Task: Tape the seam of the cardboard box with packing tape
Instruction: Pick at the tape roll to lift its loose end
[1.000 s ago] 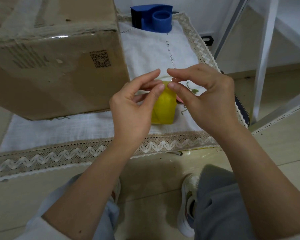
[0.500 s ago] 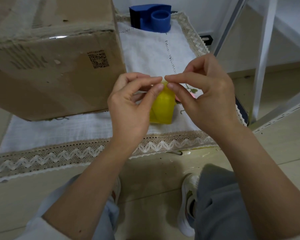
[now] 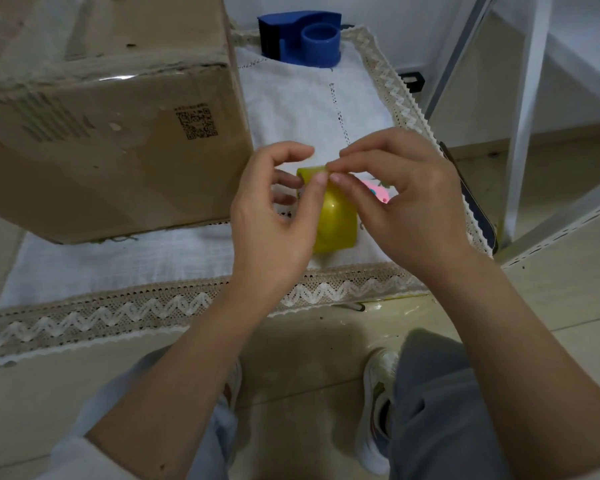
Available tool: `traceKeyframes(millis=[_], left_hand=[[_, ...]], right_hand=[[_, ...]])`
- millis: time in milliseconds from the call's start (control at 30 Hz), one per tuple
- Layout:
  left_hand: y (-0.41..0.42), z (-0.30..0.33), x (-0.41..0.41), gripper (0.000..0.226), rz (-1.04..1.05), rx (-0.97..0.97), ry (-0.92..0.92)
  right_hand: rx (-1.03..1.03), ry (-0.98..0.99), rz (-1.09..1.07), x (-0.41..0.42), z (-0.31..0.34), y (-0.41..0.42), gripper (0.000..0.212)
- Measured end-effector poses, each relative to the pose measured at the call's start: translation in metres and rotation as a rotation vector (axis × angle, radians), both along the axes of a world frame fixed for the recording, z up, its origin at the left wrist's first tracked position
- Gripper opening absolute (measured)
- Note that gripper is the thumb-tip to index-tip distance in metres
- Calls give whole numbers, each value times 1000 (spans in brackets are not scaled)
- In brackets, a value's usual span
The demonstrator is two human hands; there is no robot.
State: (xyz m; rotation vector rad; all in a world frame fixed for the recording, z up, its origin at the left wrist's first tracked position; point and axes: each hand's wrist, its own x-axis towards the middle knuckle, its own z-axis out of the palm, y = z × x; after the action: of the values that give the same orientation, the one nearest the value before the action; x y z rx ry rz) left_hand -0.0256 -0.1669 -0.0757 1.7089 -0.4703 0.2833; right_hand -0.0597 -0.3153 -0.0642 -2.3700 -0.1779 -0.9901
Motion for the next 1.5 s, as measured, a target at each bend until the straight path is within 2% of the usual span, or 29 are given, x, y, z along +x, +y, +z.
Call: traceKeyframes(millis=[100, 167, 200, 267, 333, 400, 500, 600, 733, 833, 900, 1000, 1067, 1267, 1400, 1500], left_hand=[[0, 1, -6, 34, -18, -28, 174], [1, -3, -8, 43, -37, 74, 271], [2, -4, -8, 43, -55, 141, 311], [3, -5, -9, 28, -122, 201, 350], [2, -5, -9, 10, -186, 136, 344], [2, -5, -7, 8, -193, 90, 299], [2, -4, -7, 23, -174, 86, 172], [1, -1, -9, 21, -179, 104, 109], [-2, 0, -10, 23, -141, 135, 88], [-4, 0, -11, 25, -150, 96, 92], [-4, 2, -13, 25, -156, 81, 104], [-4, 4, -11, 10, -182, 41, 162], [-2, 7, -8, 12, -193, -12, 216], [0, 3, -7, 13, -212, 53, 191], [-1, 3, -7, 12, -207, 48, 199], [-3, 4, -8, 14, -221, 54, 181]], right_hand=[[-27, 1, -22, -1, 0, -1, 12], [-40, 22, -21, -2, 0, -1, 13], [-39, 34, -22, -2, 0, -1, 14], [-27, 62, -21, -2, 1, -1, 15], [-20, 96, -9, -2, 2, 0, 19], [-3, 90, 17, -1, 2, 1, 23], [25, -17, 36, 0, 2, 2, 14], [-52, -142, 4, 2, 1, 1, 12], [-200, -251, -41, 3, 2, -1, 11], [-191, -246, -34, 2, 3, 0, 12], [-152, -214, -31, 2, 4, 2, 14], [-100, -176, -11, 0, 5, 7, 15], [-56, -139, 20, -2, 7, 10, 13], [378, 129, 109, -3, 18, 7, 8], [620, 267, 75, -3, 24, 6, 11], [707, 305, 57, -3, 27, 5, 8]])
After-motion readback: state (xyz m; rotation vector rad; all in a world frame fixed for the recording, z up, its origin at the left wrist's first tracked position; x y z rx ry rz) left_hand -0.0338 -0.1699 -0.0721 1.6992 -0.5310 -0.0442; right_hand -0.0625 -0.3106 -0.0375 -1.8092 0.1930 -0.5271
